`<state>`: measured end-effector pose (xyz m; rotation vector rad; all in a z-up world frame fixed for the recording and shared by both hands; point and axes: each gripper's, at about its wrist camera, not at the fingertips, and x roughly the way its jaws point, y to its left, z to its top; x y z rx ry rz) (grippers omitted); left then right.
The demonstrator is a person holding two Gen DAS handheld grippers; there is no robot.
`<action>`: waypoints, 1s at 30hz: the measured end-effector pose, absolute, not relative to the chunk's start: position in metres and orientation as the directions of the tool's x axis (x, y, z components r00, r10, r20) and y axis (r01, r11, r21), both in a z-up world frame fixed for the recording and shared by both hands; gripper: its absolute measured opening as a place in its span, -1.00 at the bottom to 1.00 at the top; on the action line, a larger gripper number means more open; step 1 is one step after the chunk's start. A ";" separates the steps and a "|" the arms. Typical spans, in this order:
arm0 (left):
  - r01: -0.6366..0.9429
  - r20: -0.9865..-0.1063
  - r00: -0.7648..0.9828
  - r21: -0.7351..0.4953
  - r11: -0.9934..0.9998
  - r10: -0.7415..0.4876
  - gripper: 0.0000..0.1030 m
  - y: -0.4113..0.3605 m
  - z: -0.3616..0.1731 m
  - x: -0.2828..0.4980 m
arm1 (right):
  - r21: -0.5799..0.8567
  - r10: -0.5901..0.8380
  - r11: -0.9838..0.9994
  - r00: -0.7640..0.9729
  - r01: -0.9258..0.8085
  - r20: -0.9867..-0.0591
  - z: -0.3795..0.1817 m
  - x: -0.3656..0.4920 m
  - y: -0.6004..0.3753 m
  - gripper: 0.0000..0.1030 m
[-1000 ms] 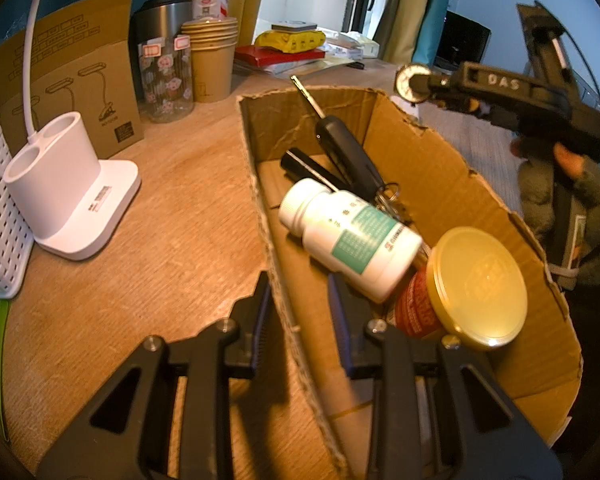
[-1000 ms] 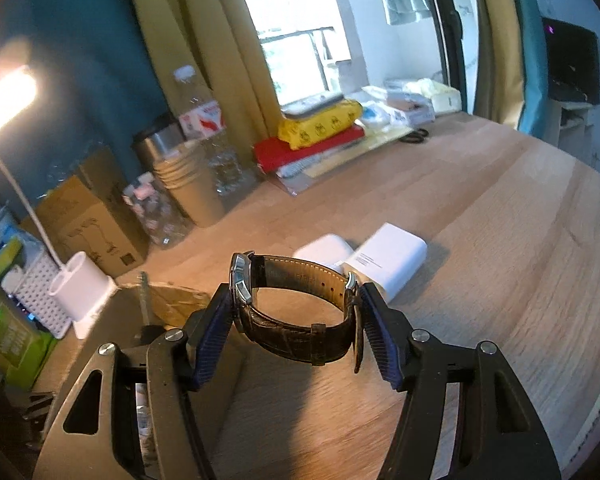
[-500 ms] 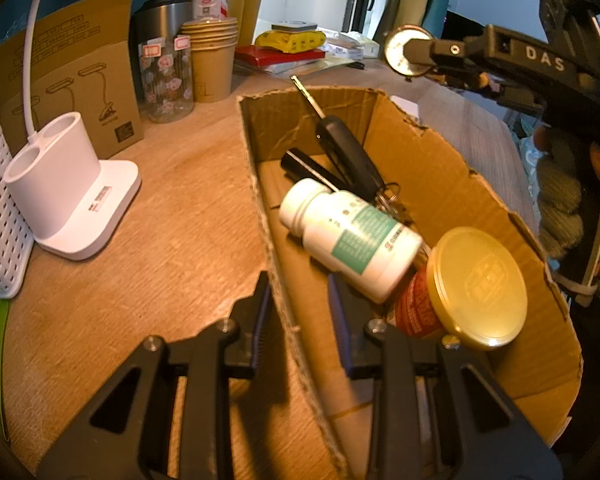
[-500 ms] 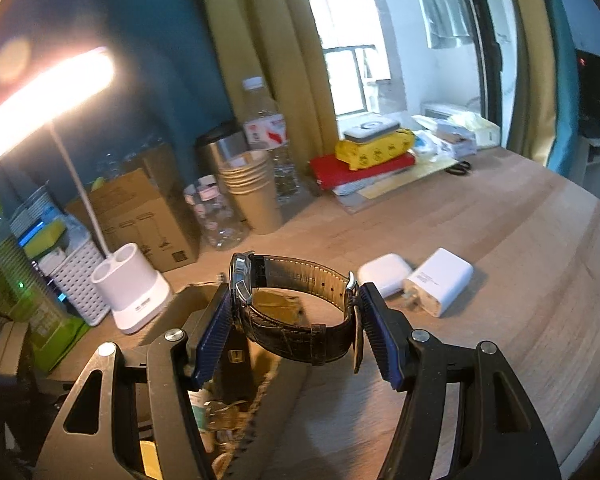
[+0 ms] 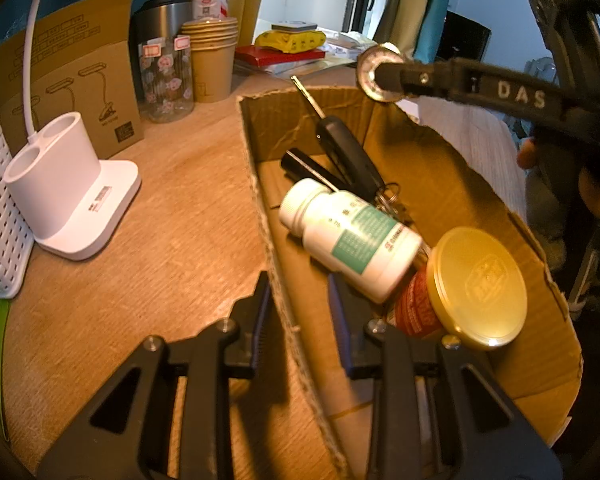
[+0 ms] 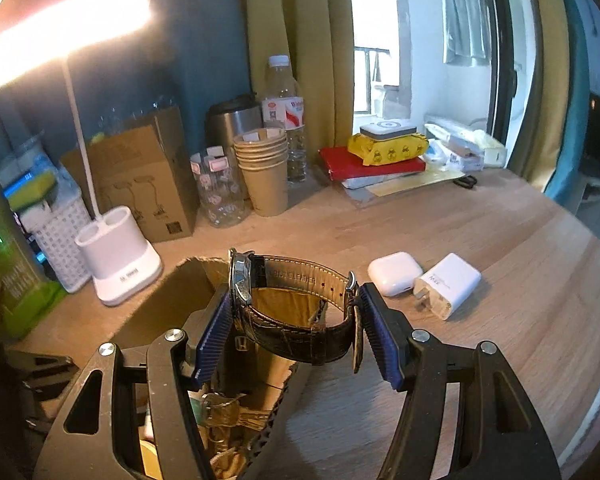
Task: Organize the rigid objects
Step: 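Carry the wristwatch into the box and open the right gripper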
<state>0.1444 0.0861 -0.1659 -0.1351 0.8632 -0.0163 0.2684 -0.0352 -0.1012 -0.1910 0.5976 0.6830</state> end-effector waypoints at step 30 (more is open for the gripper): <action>-0.043 -0.757 0.650 -0.129 0.991 -0.070 -0.43 0.086 -0.166 0.144 | -0.071 0.504 0.740 0.621 -0.669 -0.600 -0.118 0.257 -0.024 0.48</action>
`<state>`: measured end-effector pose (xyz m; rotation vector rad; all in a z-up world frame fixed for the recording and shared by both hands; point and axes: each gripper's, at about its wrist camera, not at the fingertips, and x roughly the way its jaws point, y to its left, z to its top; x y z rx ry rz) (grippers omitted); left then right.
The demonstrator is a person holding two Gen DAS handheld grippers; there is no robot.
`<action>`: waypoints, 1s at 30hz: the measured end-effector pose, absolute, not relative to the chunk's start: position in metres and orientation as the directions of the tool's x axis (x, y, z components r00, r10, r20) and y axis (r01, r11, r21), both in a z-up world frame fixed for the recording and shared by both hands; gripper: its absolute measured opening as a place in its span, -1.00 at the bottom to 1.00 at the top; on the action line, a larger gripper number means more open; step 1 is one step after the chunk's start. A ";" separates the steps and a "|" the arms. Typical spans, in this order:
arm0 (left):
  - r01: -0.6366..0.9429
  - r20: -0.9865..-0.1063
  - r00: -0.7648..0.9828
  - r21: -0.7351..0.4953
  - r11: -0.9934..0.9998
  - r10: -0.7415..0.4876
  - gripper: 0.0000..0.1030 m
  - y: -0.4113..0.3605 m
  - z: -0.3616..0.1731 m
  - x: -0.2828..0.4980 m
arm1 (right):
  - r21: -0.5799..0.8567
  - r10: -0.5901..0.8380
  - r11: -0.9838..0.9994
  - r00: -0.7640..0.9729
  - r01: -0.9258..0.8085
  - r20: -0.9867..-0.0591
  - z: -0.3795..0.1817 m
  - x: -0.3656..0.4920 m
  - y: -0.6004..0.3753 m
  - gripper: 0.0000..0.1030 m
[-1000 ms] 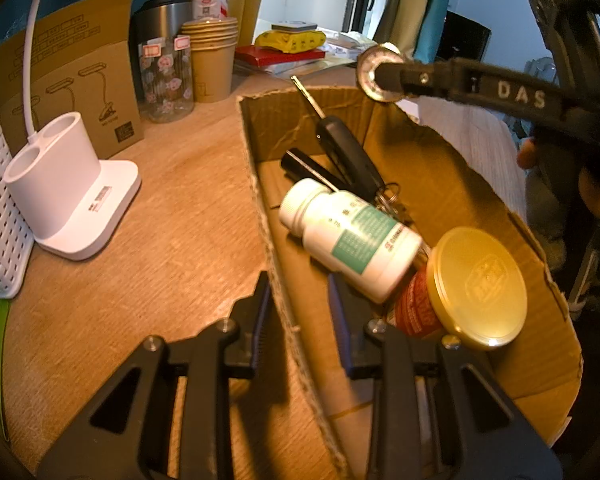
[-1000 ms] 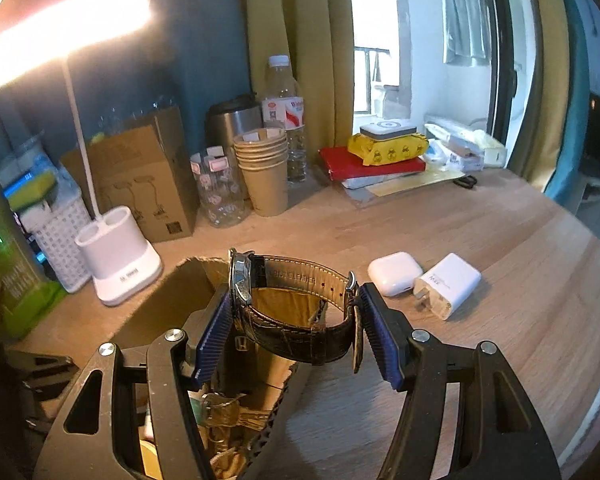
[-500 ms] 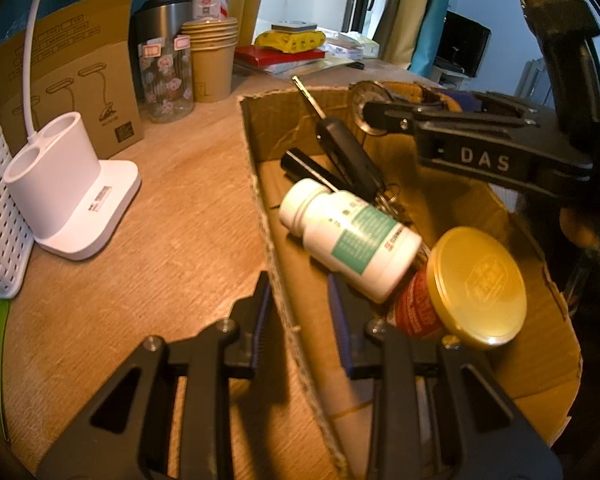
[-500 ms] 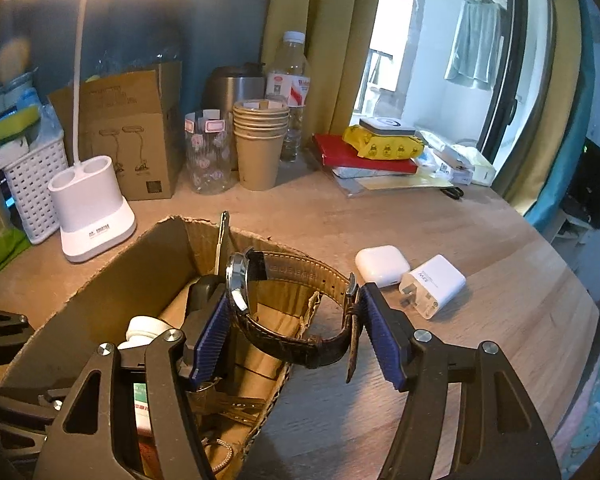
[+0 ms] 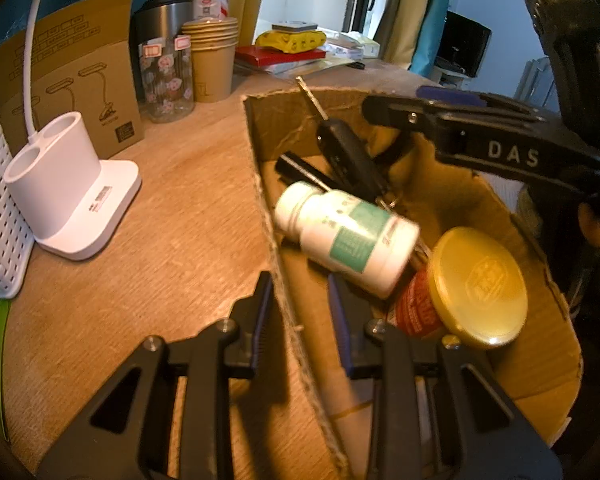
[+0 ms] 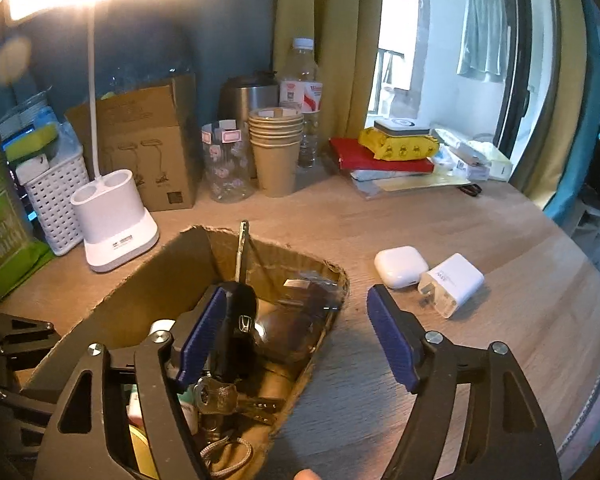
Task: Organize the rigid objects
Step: 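Carry the wristwatch into the box and open the right gripper, then move the right gripper back to the white wall charger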
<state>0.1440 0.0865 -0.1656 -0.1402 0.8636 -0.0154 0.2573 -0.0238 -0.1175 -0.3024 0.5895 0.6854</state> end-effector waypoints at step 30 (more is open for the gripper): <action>-0.043 -0.757 0.650 -0.133 0.990 -0.074 -0.43 0.087 -0.165 0.144 | 0.016 0.419 0.865 0.703 -0.502 -0.575 -0.113 0.316 -0.093 0.48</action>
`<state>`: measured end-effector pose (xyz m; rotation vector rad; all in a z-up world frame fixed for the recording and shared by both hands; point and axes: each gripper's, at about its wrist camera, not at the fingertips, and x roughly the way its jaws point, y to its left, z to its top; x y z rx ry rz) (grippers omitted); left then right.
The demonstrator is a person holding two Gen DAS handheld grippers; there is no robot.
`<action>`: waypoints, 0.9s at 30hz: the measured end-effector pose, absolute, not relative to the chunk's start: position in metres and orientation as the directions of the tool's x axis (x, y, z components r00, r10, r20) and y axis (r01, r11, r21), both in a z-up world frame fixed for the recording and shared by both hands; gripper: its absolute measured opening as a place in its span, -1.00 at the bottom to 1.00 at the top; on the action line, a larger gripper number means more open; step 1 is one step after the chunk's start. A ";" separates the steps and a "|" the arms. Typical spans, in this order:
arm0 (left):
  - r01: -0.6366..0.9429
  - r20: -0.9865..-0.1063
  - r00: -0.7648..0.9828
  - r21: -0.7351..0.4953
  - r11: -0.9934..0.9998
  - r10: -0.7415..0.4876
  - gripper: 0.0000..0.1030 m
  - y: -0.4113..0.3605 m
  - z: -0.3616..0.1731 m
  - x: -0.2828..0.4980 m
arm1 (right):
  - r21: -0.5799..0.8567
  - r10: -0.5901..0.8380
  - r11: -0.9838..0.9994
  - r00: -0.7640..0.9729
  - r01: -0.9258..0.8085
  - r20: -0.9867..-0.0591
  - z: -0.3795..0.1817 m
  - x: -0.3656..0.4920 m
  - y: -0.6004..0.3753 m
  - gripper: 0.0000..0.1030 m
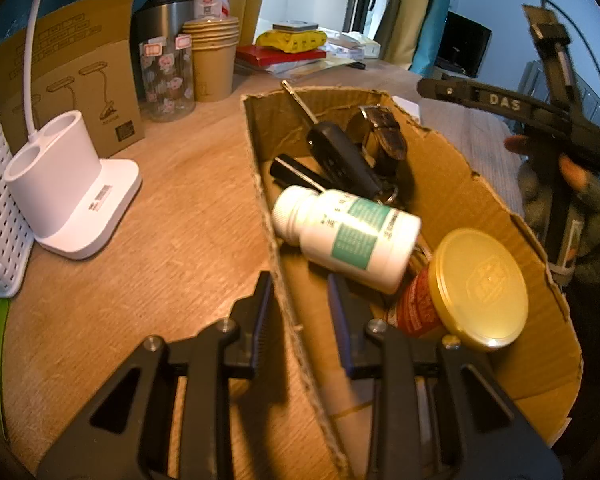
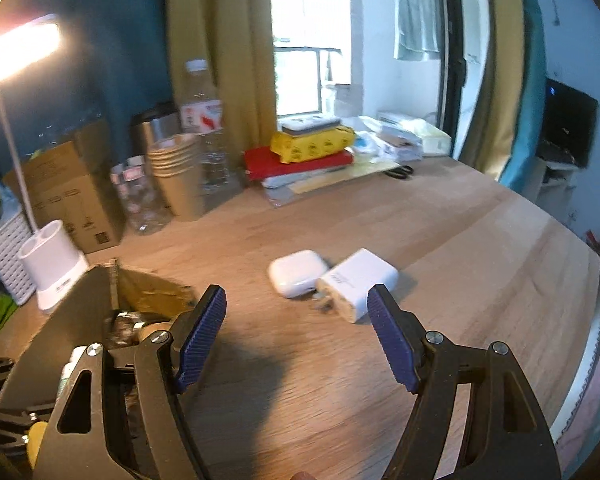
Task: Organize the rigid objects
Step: 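Move the right gripper back to the white wall charger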
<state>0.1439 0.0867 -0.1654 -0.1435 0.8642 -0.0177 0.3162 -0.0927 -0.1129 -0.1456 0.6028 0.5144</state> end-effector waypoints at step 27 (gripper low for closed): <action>-0.043 -0.757 0.650 -0.133 0.990 -0.073 -0.43 0.087 -0.165 0.144 | 0.062 0.312 0.928 0.672 -0.369 -0.671 -0.146 0.391 -0.094 0.48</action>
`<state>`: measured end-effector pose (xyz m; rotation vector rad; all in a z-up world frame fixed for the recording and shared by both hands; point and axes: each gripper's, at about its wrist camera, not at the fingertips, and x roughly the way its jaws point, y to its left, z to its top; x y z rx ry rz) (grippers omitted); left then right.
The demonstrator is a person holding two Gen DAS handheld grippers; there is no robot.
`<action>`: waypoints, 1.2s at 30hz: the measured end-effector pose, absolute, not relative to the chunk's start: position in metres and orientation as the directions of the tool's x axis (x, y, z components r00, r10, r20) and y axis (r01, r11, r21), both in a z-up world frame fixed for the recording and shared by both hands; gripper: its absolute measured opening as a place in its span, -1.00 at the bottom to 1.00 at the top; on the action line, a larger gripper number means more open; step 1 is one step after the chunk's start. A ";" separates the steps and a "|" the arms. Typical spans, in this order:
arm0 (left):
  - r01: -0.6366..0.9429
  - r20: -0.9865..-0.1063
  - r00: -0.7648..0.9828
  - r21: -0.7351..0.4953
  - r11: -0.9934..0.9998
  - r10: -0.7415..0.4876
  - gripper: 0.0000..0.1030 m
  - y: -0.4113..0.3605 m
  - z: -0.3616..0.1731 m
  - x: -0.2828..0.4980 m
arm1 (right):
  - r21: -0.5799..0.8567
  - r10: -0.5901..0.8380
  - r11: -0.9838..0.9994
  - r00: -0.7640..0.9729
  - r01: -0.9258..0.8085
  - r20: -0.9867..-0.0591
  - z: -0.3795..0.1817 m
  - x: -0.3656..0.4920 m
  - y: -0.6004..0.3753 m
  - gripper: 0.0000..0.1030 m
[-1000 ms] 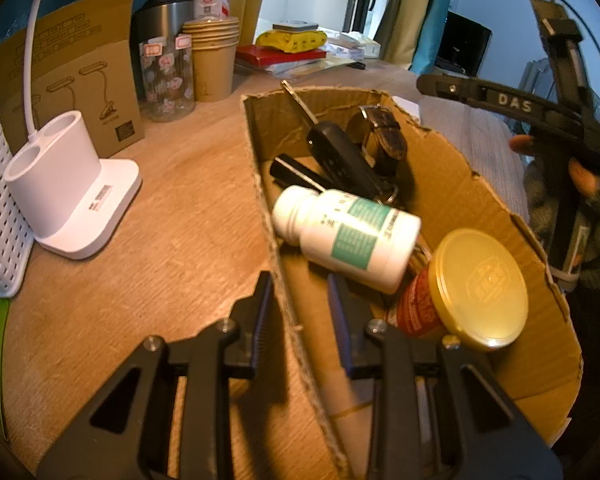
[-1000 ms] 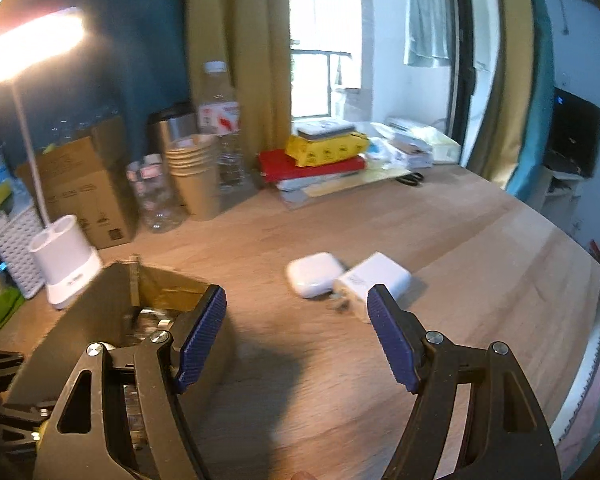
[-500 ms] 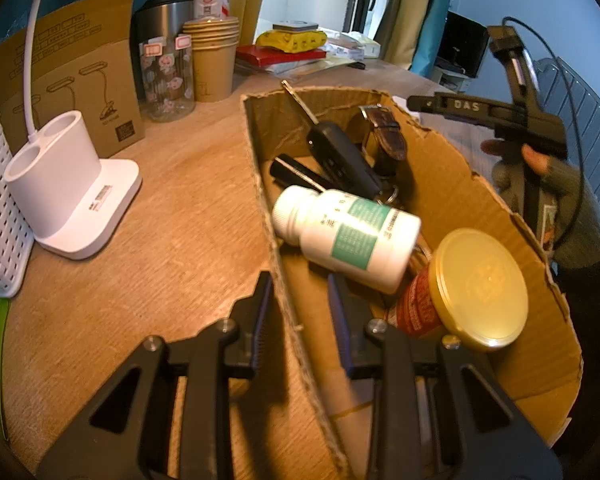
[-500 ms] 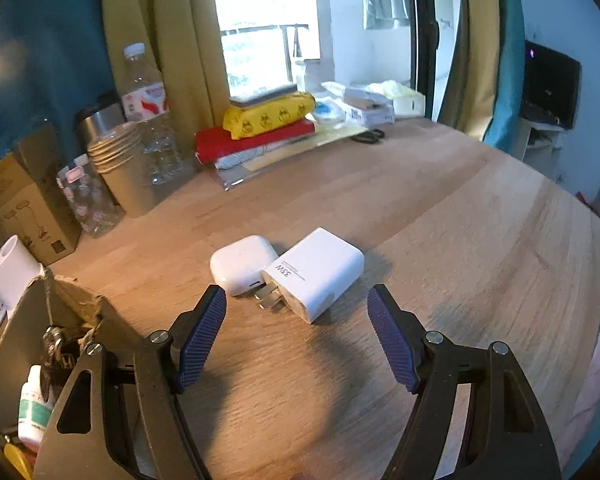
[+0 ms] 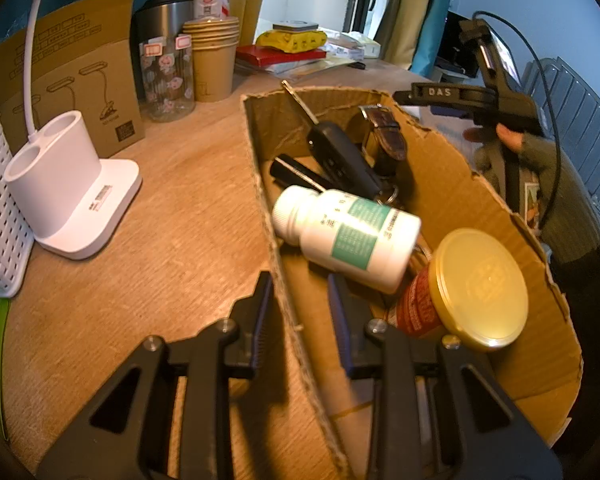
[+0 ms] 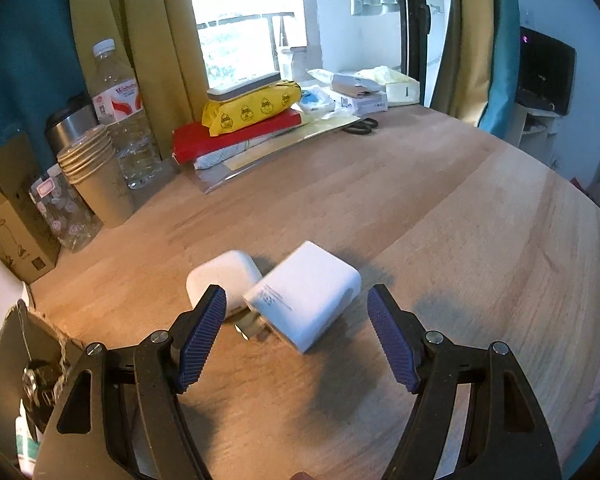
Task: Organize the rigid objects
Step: 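Move the right gripper back to the white wall charger, then close the right gripper around the white charger and lift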
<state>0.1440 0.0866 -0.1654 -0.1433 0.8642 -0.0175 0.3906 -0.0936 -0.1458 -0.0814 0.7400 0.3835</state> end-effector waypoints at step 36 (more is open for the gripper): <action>-0.046 -0.757 0.650 -0.129 0.991 -0.068 -0.43 0.090 -0.164 0.145 | 0.040 0.231 0.950 0.616 -0.308 -0.753 -0.166 0.420 -0.098 0.17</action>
